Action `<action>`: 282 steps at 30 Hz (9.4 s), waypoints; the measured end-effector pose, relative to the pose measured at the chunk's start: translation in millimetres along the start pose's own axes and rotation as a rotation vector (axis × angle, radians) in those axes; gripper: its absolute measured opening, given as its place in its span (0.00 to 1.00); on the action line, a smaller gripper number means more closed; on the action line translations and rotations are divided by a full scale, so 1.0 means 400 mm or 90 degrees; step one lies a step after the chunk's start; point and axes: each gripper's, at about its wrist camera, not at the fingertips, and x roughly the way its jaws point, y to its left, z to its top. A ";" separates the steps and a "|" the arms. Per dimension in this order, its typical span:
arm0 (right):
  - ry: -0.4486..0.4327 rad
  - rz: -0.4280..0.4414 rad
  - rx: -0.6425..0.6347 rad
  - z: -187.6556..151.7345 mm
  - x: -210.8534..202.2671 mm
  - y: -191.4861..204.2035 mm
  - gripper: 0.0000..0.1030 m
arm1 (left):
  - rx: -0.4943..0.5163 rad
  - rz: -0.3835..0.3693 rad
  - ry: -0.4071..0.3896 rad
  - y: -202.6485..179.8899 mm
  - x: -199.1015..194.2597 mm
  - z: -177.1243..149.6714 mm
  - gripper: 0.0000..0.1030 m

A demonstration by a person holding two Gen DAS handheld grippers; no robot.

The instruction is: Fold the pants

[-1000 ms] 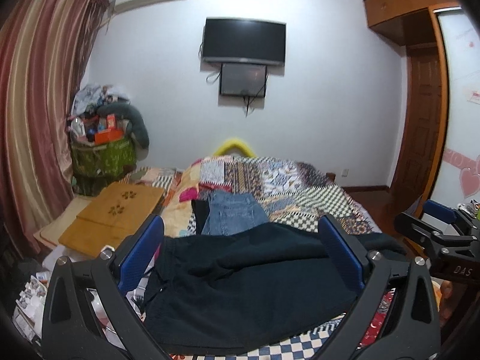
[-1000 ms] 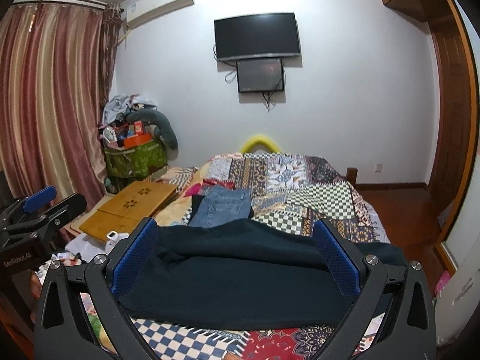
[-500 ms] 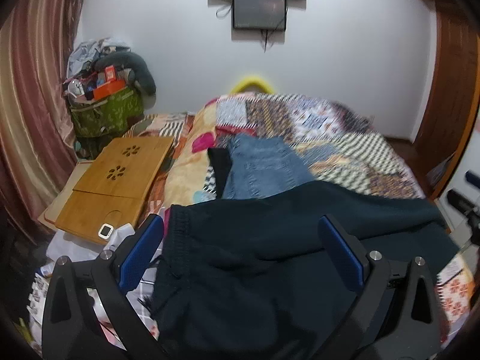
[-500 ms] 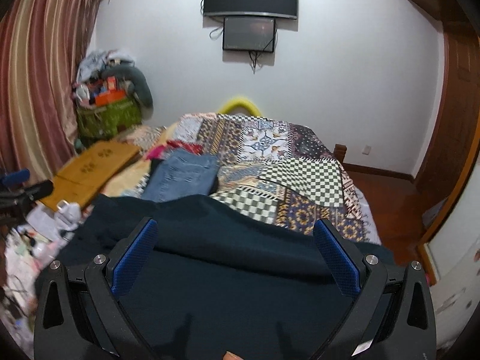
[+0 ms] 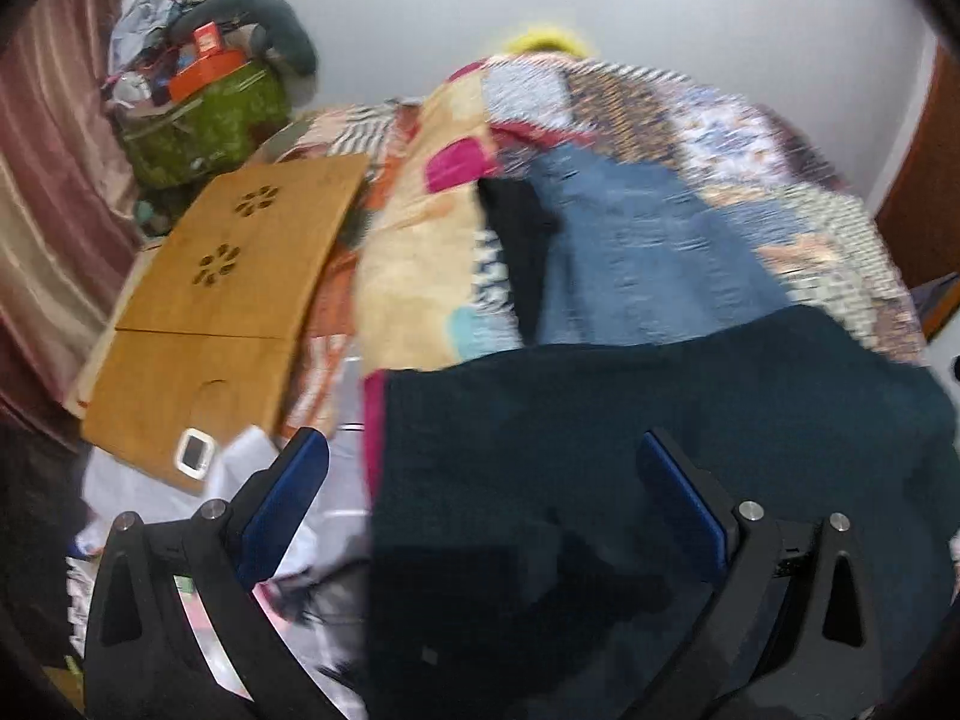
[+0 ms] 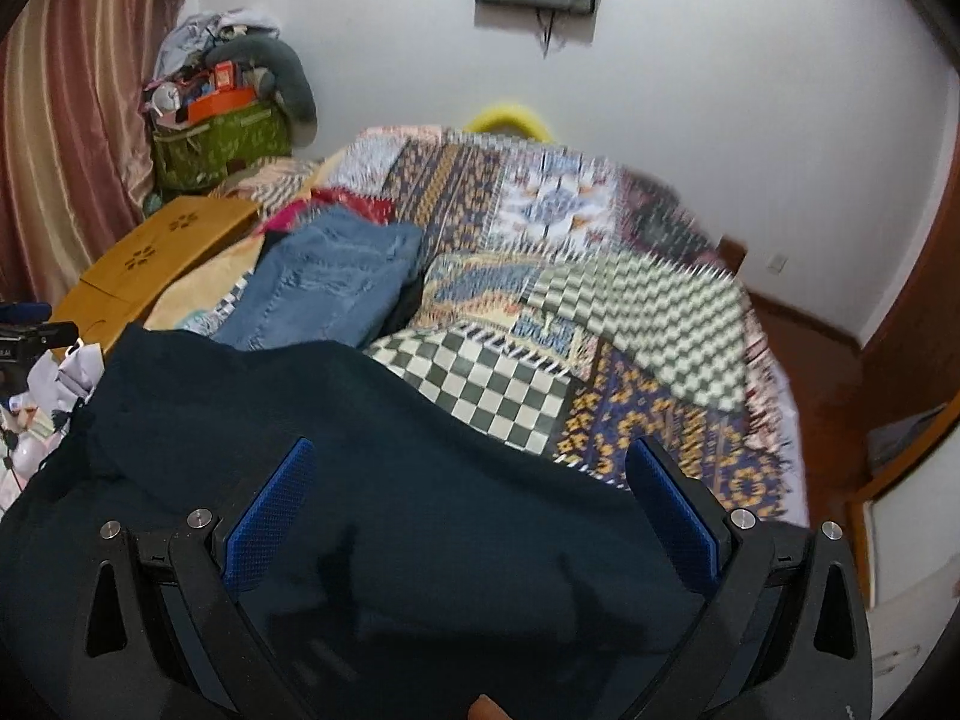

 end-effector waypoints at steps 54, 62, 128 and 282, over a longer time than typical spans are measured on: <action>0.038 0.115 0.018 -0.060 -0.147 0.059 0.07 | -0.024 -0.061 -0.042 0.057 -0.282 -0.115 0.09; 0.015 0.119 0.031 -0.149 -0.237 0.083 0.07 | 0.003 -0.046 -0.050 0.053 -0.352 -0.227 0.09; 0.116 -0.143 0.271 -0.215 -0.074 -0.473 0.73 | 0.171 -0.129 0.036 -0.535 -0.061 0.028 0.91; 0.060 0.160 0.018 -0.020 -0.092 0.177 0.67 | -0.032 -0.058 0.019 0.121 -0.216 -0.241 0.96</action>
